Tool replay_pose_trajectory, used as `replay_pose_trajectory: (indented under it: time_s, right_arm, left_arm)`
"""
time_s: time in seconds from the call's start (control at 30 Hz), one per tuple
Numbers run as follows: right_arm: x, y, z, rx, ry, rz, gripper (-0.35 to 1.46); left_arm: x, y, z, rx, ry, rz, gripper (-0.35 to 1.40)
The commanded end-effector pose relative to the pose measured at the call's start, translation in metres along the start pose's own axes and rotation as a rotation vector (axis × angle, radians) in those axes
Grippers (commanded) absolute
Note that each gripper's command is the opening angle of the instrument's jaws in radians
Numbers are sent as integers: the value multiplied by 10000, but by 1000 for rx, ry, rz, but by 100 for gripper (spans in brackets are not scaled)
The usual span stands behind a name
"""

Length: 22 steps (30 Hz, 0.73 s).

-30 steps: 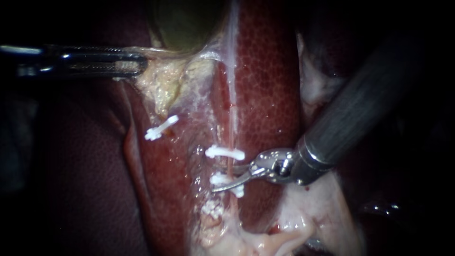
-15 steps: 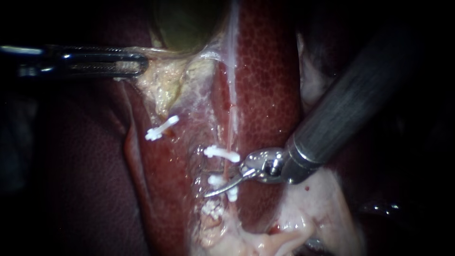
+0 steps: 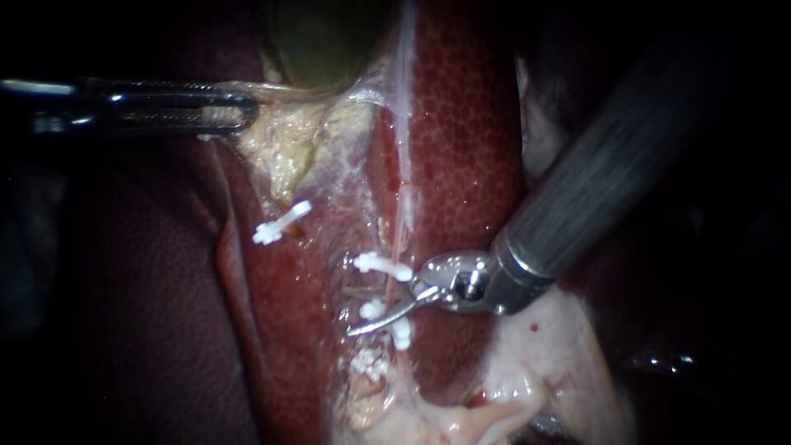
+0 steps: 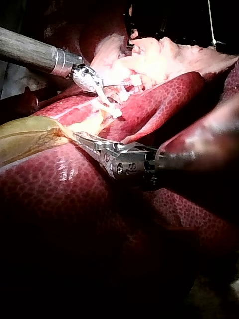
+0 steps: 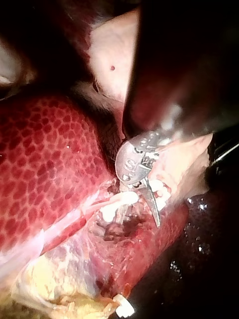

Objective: Go to the cutting position right tube

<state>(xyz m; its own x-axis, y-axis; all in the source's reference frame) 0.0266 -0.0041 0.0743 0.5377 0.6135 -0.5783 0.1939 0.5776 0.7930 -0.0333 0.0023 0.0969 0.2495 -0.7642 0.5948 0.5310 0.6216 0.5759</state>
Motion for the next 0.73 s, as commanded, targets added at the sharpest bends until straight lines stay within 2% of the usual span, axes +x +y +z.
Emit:
replay_pose_trajectory:
  time_s: [0.03, 0.73]
  right_arm:
    - [1, 0, -1, 1, 0, 2, 118]
    - [-2, 0, 0, -2, -1, 0, 119]
  left_arm:
    - [0, 0, 0, 0, 0, 0, -35]
    - [0, -1, 1, -1, 0, 0, -35]
